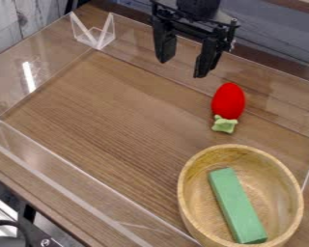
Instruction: Move the red object to the left side of the table
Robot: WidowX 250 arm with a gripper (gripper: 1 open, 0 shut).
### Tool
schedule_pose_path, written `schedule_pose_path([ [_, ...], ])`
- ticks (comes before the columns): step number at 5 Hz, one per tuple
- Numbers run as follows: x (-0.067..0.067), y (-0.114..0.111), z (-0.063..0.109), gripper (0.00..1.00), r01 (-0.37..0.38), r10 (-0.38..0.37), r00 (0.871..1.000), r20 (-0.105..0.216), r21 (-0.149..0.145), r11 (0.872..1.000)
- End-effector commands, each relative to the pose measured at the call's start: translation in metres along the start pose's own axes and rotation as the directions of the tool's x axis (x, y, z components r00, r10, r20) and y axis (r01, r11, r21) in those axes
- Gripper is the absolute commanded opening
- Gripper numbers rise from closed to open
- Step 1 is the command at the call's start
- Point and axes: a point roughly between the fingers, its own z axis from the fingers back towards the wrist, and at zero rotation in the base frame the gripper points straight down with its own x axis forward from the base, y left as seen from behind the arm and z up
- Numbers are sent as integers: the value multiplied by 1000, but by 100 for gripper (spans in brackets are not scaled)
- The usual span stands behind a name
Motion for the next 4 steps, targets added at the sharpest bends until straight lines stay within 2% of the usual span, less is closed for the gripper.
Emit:
schedule_pose_path([
  [1, -2, -3, 4, 100, 4, -4, 1000, -17, -3, 1000],
  [2, 3, -6, -22, 100, 2, -2, 1000, -28, -6, 1000],
  [3, 18, -22, -47, 100, 9, -9, 1000, -8, -13, 1000],
  [4, 33, -47, -43, 100, 67, -66, 998, 19, -19, 998],
])
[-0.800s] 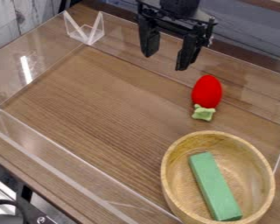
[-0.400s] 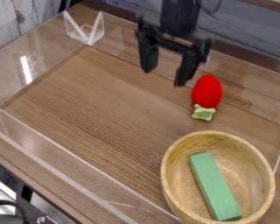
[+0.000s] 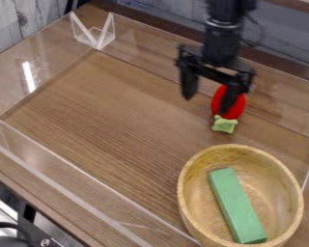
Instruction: Move the red object to the left side of the table
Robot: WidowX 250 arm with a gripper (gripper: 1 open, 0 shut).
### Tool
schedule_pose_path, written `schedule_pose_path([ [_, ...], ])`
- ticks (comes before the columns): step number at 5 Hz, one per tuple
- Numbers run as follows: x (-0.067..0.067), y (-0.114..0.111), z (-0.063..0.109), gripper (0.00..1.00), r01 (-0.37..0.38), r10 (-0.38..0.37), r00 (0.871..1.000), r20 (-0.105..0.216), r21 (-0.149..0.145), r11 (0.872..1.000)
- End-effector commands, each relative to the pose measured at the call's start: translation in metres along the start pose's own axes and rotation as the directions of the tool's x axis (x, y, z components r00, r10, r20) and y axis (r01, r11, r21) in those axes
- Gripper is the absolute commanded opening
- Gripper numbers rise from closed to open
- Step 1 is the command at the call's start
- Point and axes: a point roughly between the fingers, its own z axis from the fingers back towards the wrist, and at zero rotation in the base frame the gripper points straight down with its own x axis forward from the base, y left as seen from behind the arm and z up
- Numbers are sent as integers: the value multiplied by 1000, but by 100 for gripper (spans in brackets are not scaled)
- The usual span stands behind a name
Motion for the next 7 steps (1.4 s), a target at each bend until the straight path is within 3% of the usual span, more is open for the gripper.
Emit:
schedule_pose_path([
  [1, 23, -30, 23, 100, 58, -58, 995, 81, -6, 998],
  [3, 32, -14, 17, 100, 41, -40, 996, 76, -8, 999],
  [5, 27, -2, 28, 100, 1, -1, 997, 80, -6, 1000],
  [7, 13, -1, 39, 100, -13, 15, 996, 84, -17, 1000],
])
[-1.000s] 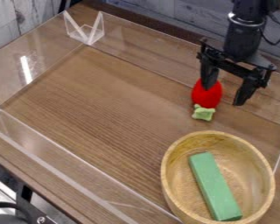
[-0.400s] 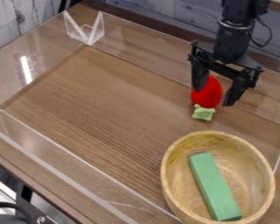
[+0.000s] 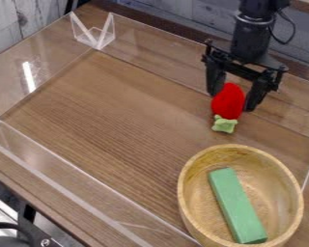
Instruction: Move the red object to the left side of the table
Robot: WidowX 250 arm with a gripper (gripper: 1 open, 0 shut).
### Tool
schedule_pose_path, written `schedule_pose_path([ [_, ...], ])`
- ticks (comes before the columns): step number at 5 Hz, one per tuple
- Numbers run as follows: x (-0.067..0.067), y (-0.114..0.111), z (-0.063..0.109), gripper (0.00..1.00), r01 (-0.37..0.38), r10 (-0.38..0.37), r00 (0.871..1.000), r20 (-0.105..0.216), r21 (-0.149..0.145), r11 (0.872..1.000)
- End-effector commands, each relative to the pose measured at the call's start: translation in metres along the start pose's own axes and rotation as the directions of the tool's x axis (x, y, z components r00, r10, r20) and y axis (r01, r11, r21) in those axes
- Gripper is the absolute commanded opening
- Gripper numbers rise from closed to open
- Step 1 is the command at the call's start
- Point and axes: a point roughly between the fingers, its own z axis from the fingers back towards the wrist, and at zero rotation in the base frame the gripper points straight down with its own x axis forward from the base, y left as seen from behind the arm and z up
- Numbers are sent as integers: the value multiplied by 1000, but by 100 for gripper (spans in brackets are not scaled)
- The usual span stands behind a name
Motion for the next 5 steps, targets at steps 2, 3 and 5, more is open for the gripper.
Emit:
schedule_pose_path([
  [2, 4, 9, 18, 100, -131, 131, 989, 61, -14, 991],
  [3, 13, 4, 18, 100, -141, 141, 989, 50, -6, 990],
  [5, 15, -13, 8, 100, -124, 124, 992, 10, 18, 992],
])
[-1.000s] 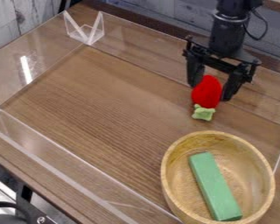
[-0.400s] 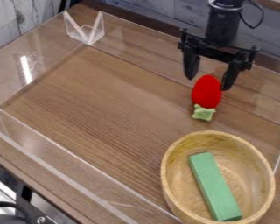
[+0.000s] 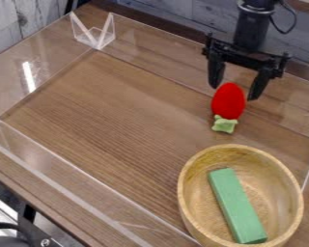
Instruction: Move the red object to the left side of the table
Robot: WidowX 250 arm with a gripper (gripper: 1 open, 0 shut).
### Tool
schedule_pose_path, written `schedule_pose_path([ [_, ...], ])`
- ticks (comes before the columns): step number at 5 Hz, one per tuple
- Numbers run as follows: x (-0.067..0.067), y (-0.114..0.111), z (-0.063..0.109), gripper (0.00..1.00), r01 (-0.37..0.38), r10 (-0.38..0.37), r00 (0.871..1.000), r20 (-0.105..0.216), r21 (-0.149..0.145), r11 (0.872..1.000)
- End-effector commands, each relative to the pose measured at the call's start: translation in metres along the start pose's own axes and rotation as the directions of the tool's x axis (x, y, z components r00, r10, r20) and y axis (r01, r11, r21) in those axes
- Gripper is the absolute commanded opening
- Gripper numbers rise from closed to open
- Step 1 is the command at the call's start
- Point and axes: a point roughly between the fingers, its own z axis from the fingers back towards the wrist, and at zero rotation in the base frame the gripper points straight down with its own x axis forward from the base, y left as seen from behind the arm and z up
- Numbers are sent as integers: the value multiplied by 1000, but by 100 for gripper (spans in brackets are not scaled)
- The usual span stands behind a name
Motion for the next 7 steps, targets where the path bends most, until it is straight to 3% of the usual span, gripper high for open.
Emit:
schedule_pose_path([
  [1, -7, -11, 6, 100, 34, -34, 999, 21, 9, 999],
  [2, -9, -9, 13, 100, 77, -77, 997, 26, 1, 997],
  [4, 1, 14, 16, 100, 113, -113, 993, 33, 0, 994],
  [5, 6, 13, 12, 100, 135, -135, 991, 25, 5, 991],
  [7, 1, 3, 0, 100, 82, -82, 997, 9, 4, 997],
])
